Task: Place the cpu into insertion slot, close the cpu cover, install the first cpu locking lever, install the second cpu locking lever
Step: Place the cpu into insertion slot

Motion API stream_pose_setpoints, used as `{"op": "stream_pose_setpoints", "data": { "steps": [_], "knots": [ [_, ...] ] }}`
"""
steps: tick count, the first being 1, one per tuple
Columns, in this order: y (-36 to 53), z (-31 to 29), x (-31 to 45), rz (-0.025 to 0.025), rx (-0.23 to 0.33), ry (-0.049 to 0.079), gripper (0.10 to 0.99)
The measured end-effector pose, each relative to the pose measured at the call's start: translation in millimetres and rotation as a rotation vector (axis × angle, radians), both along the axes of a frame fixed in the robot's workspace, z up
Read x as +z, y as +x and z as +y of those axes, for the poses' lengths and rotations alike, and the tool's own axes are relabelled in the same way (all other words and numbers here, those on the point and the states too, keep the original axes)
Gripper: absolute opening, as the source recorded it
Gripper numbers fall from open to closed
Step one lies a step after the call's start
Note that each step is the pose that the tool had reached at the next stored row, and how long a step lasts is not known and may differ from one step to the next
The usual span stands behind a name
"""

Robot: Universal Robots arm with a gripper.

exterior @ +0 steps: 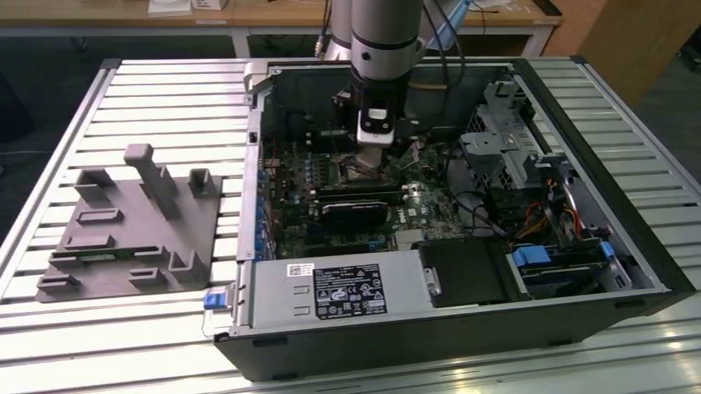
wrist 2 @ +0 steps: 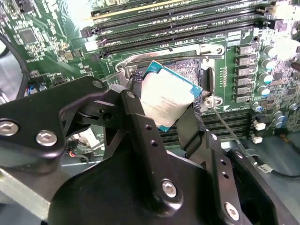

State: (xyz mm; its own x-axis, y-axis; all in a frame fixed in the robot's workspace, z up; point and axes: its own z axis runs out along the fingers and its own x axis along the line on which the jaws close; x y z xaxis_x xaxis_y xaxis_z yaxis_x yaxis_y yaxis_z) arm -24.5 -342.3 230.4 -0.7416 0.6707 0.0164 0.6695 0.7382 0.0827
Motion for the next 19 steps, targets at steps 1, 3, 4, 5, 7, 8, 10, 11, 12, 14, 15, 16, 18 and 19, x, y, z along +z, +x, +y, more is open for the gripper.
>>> {"op": "stream_pose_setpoints", "data": {
  "steps": [1, 3, 4, 5, 7, 8, 10, 11, 12, 14, 15, 16, 18, 19],
  "knots": [
    [0.0, 0.0, 0.0, 0.0000, -0.011, 0.000, 0.537],
    [0.0, 0.0, -0.1, 0.0000, -0.033, -0.001, 0.537],
    [0.0, 0.0, -0.1, 0.0000, -0.044, -0.001, 0.537],
    [0.0, 0.0, -0.1, 0.0000, -0.055, -0.001, 0.537],
    [0.0, 0.0, -0.2, 0.0000, -0.078, -0.001, 0.537],
    [0.0, 0.0, -0.2, 0.0000, -0.089, -0.002, 0.537],
    [0.0, 0.0, -0.2, 0.0000, -0.111, -0.002, 0.537],
    [0.0, 0.0, -0.3, 0.0000, -0.122, -0.002, 0.537],
    [0.0, 0.0, -0.3, 0.0001, -0.134, -0.002, 0.537],
    [0.0, 0.0, -0.5, 0.0001, -0.158, -0.002, 0.537],
    [0.0, 0.0, -0.5, 0.0001, -0.171, -0.002, 0.537],
    [0.0, 0.0, -0.5, 0.0001, -0.182, -0.002, 0.537],
    [0.0, 0.0, -0.6, 0.0001, -0.203, -0.002, 0.537],
    [0.0, 0.0, -0.7, 0.0002, -0.214, -0.002, 0.537]
  ]
}}
